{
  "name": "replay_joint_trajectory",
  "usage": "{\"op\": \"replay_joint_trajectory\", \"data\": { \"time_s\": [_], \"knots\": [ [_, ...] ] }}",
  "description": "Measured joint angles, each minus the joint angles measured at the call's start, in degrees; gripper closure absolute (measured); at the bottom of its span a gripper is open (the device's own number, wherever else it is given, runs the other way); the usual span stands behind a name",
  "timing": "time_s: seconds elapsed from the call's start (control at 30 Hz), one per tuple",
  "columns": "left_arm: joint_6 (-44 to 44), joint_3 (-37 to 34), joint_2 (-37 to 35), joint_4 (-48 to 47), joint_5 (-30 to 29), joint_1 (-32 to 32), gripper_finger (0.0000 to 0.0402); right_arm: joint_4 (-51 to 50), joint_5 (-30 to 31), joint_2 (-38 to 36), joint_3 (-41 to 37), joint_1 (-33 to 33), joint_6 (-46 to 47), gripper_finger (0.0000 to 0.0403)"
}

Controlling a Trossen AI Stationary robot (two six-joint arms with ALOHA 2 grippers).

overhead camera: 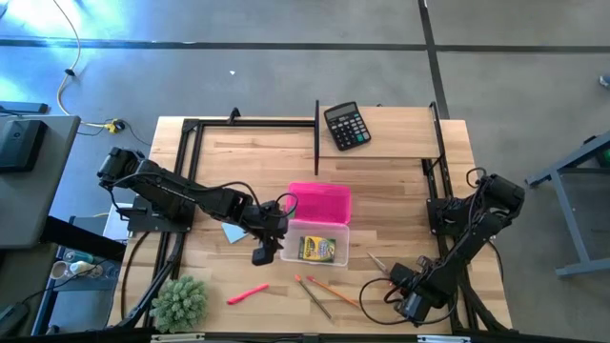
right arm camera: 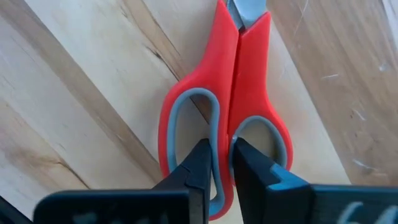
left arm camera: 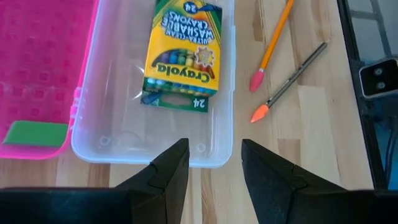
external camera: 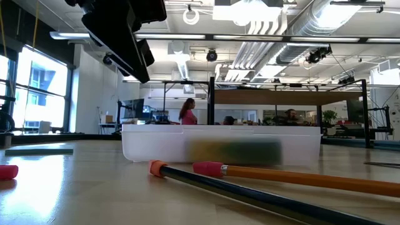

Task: Pack school essentials
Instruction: Put the orange scissors into the pink supply box

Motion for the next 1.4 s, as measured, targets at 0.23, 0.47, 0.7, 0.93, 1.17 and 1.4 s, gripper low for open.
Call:
{"op": "replay_joint_trajectory", "data": {
  "time_s": [0.23, 0.47, 0.7, 0.93, 1.17, 1.4],
  "knots": [
    [0.15, 0.0, 0.0, -3.49, 0.0, 0.01, 0.0266, 0.46, 2.41, -1.81, -0.25, 0.13, -0.17, 0.0367],
    [0.15, 0.0, -0.02, -4.54, -0.02, 0.01, 0.0266, 1.48, 9.33, -3.99, -0.31, 0.02, -0.74, 0.0367],
    [0.3, 0.0, -0.01, -4.63, -0.5, 0.05, 0.0266, 2.94, 12.44, -4.2, -0.24, -0.01, -0.7, 0.0367],
    [1.07, 0.0, -0.02, -5.22, -0.07, 0.05, 0.0266, -0.17, 17.79, -4.32, 4.02, -0.15, -1.75, 0.0367],
    [1.5, 0.0, -0.02, -5.76, -0.04, 0.05, 0.0266, -10.46, 22.13, -4.37, 10.61, -0.39, -1.75, 0.0367],
    [1.5, 0.0, -0.02, -9.58, -0.04, -0.01, 0.0266, -12.65, 24.86, -4.37, 14.47, -5.82, -11.64, 0.0367]
  ]
}}
